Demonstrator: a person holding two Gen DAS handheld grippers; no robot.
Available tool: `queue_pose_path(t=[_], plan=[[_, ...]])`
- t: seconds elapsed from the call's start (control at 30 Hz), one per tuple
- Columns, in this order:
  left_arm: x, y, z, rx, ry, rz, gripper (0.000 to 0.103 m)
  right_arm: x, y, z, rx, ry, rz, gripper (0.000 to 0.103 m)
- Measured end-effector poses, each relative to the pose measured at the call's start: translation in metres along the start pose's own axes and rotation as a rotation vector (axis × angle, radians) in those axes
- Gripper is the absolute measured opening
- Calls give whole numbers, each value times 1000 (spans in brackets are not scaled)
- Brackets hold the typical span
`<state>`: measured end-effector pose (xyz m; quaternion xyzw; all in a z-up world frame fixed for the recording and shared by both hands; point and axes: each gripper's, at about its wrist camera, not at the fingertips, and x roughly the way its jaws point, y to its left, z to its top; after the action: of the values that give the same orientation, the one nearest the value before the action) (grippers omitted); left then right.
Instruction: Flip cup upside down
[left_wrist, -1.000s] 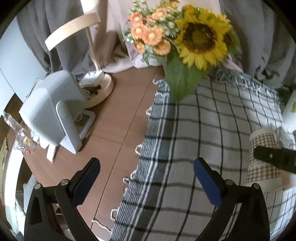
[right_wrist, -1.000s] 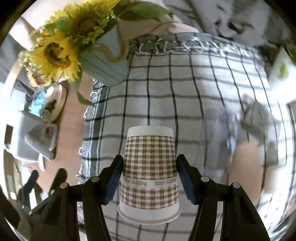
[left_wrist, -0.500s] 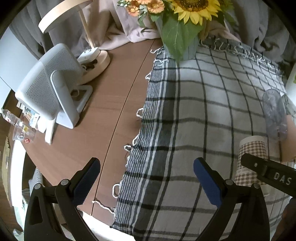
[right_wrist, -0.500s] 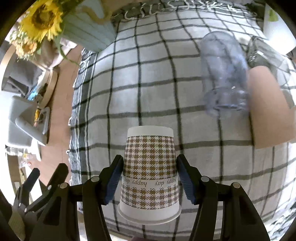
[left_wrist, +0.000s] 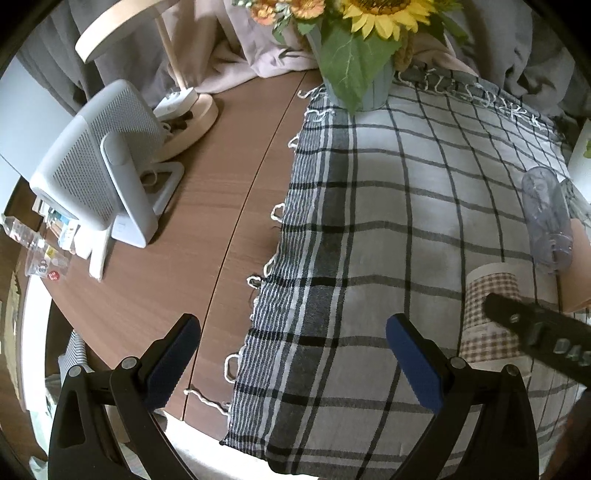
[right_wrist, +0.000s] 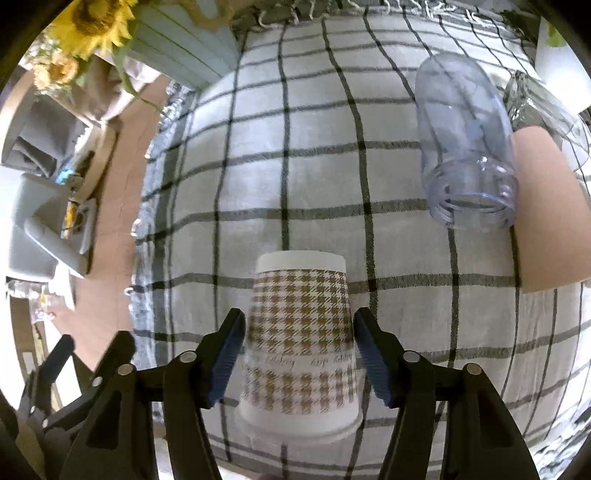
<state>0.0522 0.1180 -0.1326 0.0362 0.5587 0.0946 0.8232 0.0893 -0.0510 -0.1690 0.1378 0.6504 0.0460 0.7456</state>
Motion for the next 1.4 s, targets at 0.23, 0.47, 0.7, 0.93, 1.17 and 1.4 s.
queue_pose_path(t=[0.23,0.47,0.7,0.93,1.17,1.4], plan=[[-23,-27,8,75,-25,-76,103,-75,-12,-9,18,-187,6,73],[-17,-76,26,179,81,-255,102,-118,-55,-14,145,-293,-22,73],[7,-117,42,231,211,-313,100,-119,-93,-13,240,-276,6,73],[35,-143,46,247,301,-282,91,-119,-116,-15,275,-270,17,73],[48,-153,45,230,368,-289,61,-118,-128,-11,282,-260,17,73],[38,-146,56,181,340,-295,56,-118,-131,-9,273,-251,19,73]])
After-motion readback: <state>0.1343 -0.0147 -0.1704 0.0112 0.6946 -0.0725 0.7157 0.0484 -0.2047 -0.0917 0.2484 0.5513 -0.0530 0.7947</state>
